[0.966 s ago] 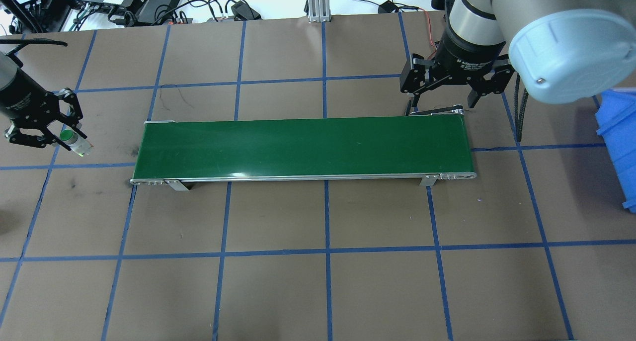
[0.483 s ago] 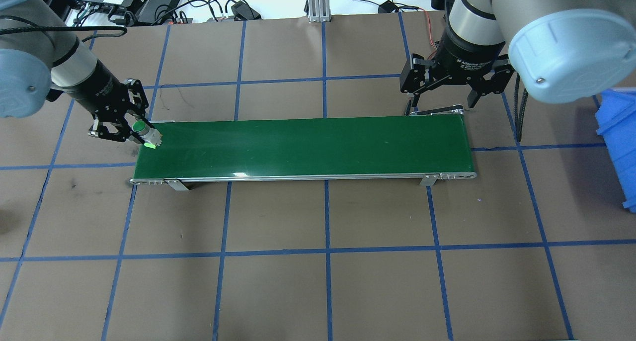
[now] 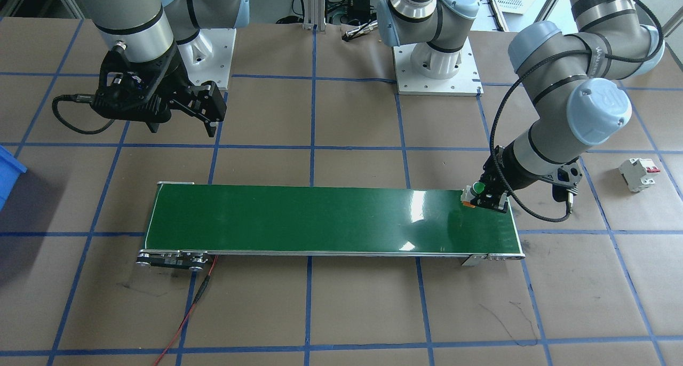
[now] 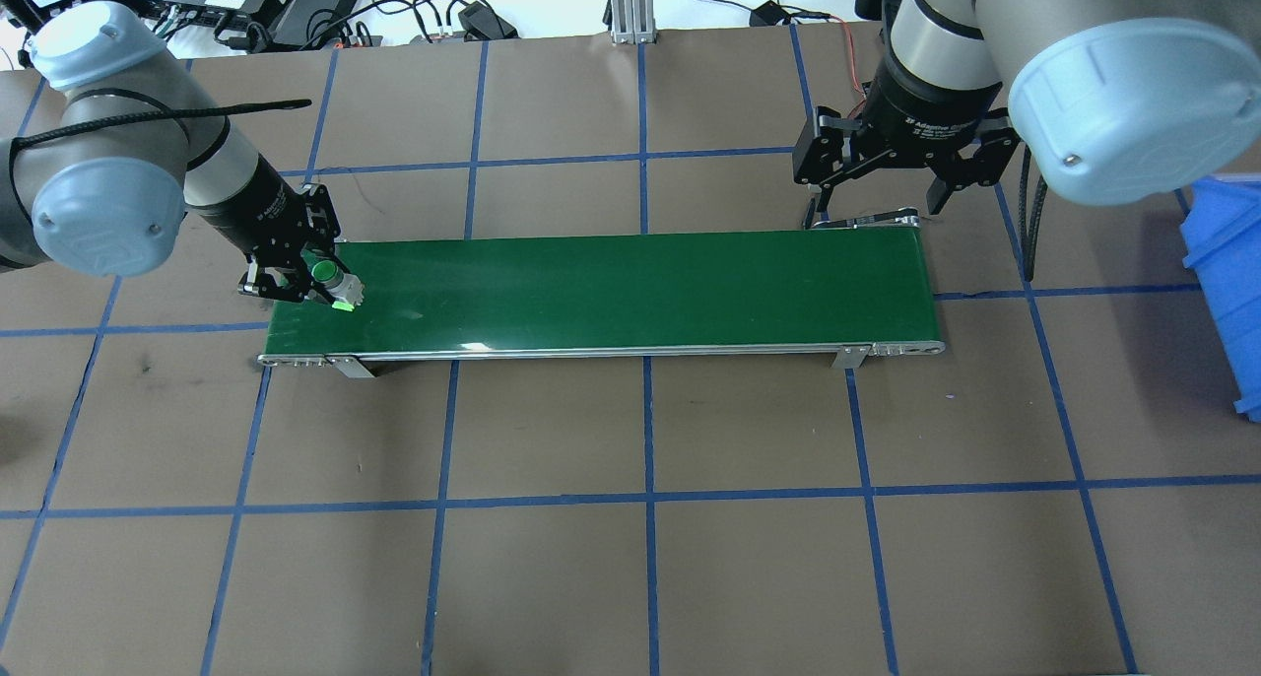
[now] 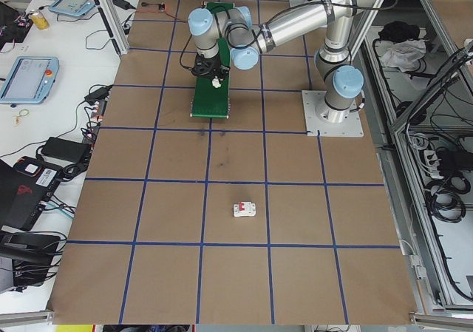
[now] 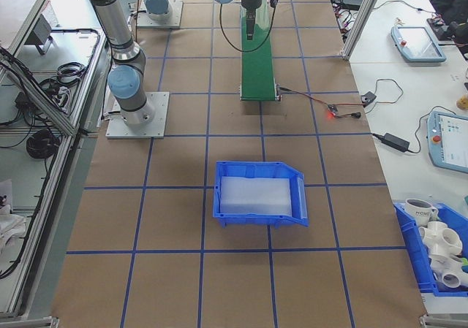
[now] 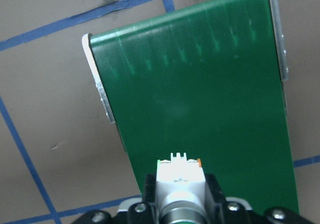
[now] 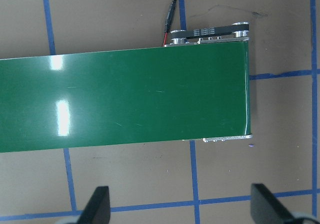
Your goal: Move button from left to right
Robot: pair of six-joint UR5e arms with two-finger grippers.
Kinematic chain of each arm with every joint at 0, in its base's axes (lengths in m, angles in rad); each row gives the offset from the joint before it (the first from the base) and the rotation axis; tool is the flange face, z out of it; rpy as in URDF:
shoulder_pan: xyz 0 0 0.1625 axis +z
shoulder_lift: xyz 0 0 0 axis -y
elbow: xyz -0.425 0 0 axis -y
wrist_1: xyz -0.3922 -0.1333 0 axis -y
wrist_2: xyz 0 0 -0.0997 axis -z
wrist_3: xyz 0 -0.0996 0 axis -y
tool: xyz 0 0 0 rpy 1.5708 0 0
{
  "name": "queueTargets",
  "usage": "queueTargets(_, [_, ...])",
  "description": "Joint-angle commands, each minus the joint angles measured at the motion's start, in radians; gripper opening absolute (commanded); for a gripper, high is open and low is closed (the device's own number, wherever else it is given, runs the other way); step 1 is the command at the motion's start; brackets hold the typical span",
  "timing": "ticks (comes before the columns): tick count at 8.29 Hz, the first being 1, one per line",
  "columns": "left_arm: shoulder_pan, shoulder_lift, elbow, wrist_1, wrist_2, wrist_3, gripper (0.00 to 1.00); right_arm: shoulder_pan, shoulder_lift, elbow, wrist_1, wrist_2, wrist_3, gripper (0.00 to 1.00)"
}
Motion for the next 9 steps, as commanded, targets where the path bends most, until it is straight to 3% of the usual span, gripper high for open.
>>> queueTargets(1, [-0.001, -0.039, -0.043, 0.13, 0.007, 0.012, 0.0, 0.0, 0.0, 0.0, 0.0, 0.0, 0.0, 1.0])
queueTargets(4, [-0.001, -0.041, -0.045, 0.133, 0.008, 0.013, 0.01, 0.0, 0.0, 0.0, 0.0, 0.0, 0.0, 1.0])
queueTargets(5, [-0.001, -0.042, -0.043, 0.134, 0.01, 0.01, 0.13, 0.0, 0.0, 0.0, 0.0, 0.0, 0.0, 1.0])
queueTargets(9, [-0.001, -0.044, -0.045, 0.134, 0.01, 0.01, 0.16, 0.0, 0.0, 0.0, 0.0, 0.0, -0.002, 1.0])
